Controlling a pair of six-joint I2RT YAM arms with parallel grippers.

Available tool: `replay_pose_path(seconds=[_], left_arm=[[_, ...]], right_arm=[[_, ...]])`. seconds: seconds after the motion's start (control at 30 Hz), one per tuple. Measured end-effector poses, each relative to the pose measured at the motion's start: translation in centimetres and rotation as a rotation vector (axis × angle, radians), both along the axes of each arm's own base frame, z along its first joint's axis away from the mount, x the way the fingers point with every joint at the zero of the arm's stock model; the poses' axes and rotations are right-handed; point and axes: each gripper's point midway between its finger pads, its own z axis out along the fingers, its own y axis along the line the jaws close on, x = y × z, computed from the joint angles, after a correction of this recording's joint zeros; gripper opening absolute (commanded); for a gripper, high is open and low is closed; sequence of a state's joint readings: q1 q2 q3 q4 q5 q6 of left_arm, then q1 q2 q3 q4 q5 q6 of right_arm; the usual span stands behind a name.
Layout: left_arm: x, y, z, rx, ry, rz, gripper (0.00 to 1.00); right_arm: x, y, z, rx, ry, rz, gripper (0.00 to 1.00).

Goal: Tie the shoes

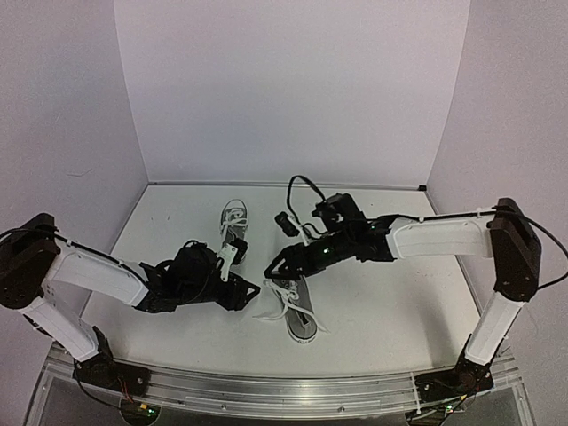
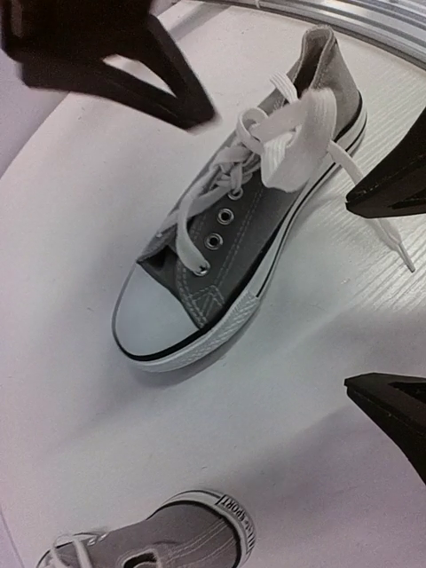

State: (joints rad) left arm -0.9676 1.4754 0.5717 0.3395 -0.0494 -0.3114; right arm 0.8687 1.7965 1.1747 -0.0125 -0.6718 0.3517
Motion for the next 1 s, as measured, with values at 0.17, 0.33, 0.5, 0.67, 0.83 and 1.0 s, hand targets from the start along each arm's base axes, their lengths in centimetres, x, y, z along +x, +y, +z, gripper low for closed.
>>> replay_pose_path(seconds=[0.17,0.33,0.5,0.67,0.83,1.0], left_arm=[[0.1,-0.5,-1.7,-0.014,0.059,0.016,0.63],[1.2,-0.4,-0.8,-0.065,0.054,0.052,0.63],[2.1,0.1,0.4,-0.092,0.035,0.077,0.63],[2.2,0.2,1.3,-0.11,0.02,0.078,0.63],[2.2,0.4,1.1,-0.097,0.024,0.08,0.63],[2.1,0.6,0.9,-0.071,0.017,0.068,0.6]], right_arm=[[2.0,-3.6,5.7,0.091,-0.078,-0.081,0.75],[3.6,-7.5,5.1,0.07,-0.089,-0.179,0.68],[1.5,-10.0,-3.0,-0.104,0.043,-0.196,0.64],[-0.5,-11.2,-7.9,-0.178,0.147,-0.177,0.62],[-1.2,-10.0,-8.8,-0.107,0.207,-0.138,0.57],[-1.3,-8.9,-9.3,-0.047,0.251,-0.109,0.52]])
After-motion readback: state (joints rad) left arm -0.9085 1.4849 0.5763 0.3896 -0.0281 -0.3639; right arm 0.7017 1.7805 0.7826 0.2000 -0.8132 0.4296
